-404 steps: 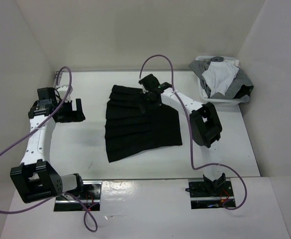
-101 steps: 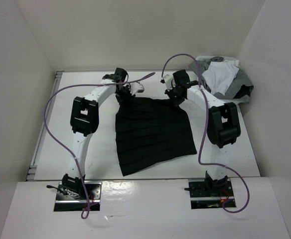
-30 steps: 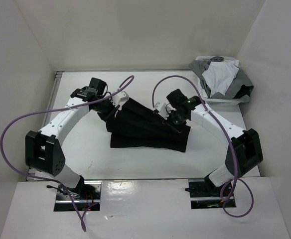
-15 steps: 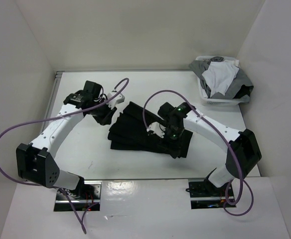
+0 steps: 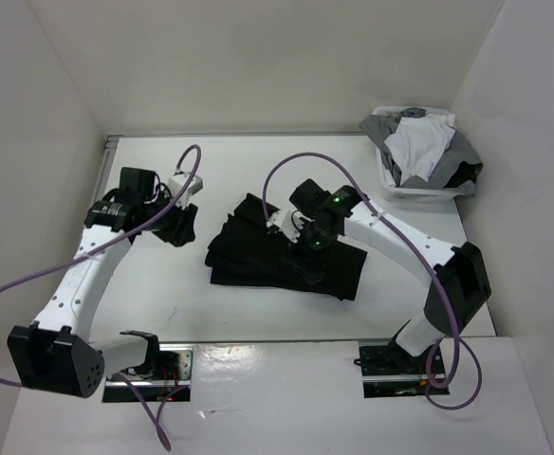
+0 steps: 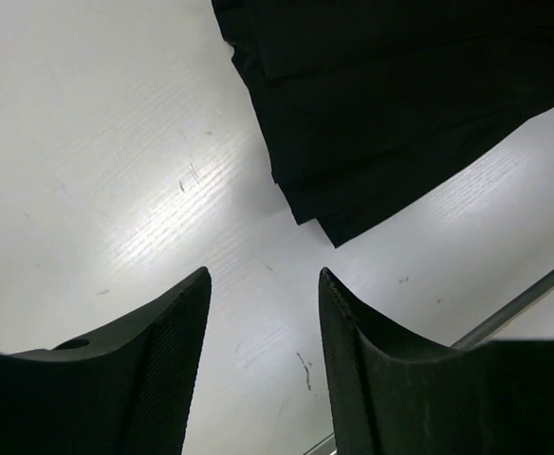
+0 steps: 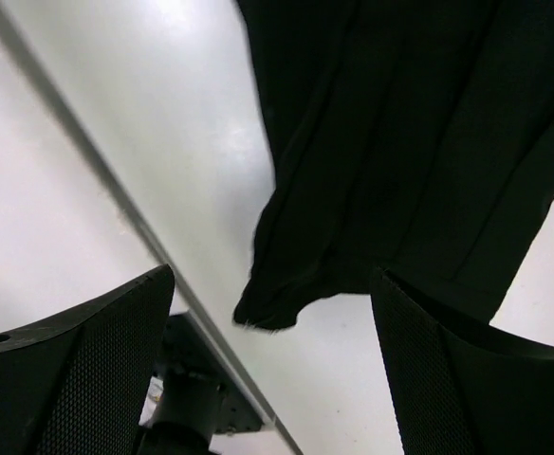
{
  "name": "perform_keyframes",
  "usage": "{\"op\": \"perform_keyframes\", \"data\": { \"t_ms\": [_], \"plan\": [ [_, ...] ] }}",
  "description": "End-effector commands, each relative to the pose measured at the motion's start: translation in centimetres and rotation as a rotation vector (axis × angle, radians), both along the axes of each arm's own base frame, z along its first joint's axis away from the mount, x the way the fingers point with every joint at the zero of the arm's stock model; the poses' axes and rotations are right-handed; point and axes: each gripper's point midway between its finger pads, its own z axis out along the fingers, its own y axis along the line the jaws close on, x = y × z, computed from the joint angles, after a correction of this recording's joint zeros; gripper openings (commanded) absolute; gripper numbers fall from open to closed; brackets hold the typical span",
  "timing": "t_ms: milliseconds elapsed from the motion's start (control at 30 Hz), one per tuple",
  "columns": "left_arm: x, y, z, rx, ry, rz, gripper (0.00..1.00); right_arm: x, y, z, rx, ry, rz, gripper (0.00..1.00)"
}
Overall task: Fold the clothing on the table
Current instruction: Fold the skirt
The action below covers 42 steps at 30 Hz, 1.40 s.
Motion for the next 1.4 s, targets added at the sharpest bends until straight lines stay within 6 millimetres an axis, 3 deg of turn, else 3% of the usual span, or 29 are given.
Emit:
{"op": "perform_keyframes", "data": {
  "t_ms": [0, 200, 233, 433, 800, 900, 1100, 1233, 1300, 1367],
  "plan": [
    [-1.2, 0.8, -0.2, -0.044, -0.003, 0.067, 0.58, 2.7, 0.5, -2.8, -0.035, -0.062, -0.084, 0.88],
    [-1.3, 2.8, 1.7, -0.072, -0.086, 0.154, 0.6, 3.1, 1.6, -6.0, -0.046, 0.001, -0.054, 0.88],
    [-1.2, 3.3, 1.2, -0.071, -0.082, 0.174, 0.61, 3.1, 1.9, -6.6, -0.045, 0.013, -0.052, 0.88],
    [-1.2, 4.0, 1.1, -0.077, -0.089, 0.2, 0.61, 2.6, 3.4, -6.5, 0.006, 0.08, 0.009, 0.88],
    [-1.0, 4.1, 0.6, -0.076, -0.069, 0.2, 0.63, -4.0, 4.5, -5.6, 0.019, 0.286, 0.21, 0.88],
    [-0.8, 4.1, 0.5, -0.076, -0.069, 0.2, 0.63, -6.7, 4.8, -6.0, 0.0, 0.371, 0.279, 0.88],
    [-0.9, 4.1, 0.2, -0.075, -0.059, 0.201, 0.63, -9.6, 5.4, -6.4, -0.022, 0.422, 0.372, 0.88],
    [-0.9, 4.1, 0.2, -0.075, -0.059, 0.201, 0.63, -9.2, 5.9, -5.6, -0.011, 0.41, 0.373, 0.88],
    [-0.9, 4.1, 0.2, -0.075, -0.059, 0.201, 0.63, -6.8, 6.3, -4.4, -0.002, 0.287, 0.302, 0.88],
    [-0.9, 4.0, 0.2, -0.08, -0.056, 0.207, 0.63, -2.4, 6.1, -3.4, 0.029, 0.131, 0.184, 0.88]
  ]
}}
